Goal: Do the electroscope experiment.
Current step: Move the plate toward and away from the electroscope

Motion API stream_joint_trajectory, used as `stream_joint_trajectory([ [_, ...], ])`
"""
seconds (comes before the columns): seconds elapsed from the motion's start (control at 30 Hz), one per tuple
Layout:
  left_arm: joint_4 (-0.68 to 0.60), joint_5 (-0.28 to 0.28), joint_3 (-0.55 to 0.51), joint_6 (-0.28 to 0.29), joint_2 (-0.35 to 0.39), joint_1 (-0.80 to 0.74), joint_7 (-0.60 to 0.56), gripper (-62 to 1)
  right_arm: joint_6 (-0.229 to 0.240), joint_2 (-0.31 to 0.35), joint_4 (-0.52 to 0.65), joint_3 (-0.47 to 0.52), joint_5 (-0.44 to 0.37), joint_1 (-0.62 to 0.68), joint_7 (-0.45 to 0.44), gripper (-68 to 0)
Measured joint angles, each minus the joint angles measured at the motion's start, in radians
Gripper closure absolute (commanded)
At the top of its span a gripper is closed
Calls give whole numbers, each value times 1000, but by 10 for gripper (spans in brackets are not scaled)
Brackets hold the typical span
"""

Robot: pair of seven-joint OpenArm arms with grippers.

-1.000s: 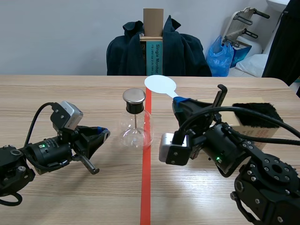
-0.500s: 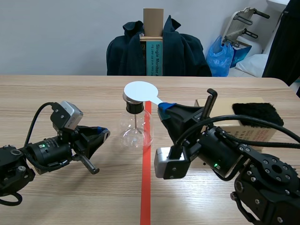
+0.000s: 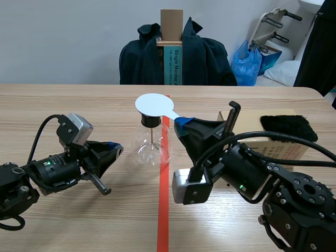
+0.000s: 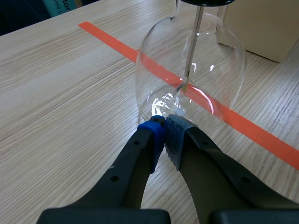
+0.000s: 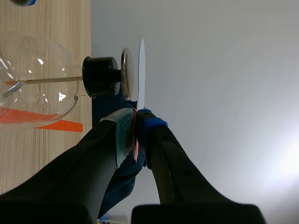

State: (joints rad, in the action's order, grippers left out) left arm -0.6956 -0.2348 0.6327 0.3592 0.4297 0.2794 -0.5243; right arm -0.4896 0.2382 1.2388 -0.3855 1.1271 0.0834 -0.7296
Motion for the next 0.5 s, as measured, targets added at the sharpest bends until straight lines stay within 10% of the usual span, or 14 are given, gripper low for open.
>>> stream_joint_trajectory([
  [0.5, 0, 0, 0, 0, 0, 0, 0, -28, 0, 0, 0, 0, -1, 0, 136, -8],
])
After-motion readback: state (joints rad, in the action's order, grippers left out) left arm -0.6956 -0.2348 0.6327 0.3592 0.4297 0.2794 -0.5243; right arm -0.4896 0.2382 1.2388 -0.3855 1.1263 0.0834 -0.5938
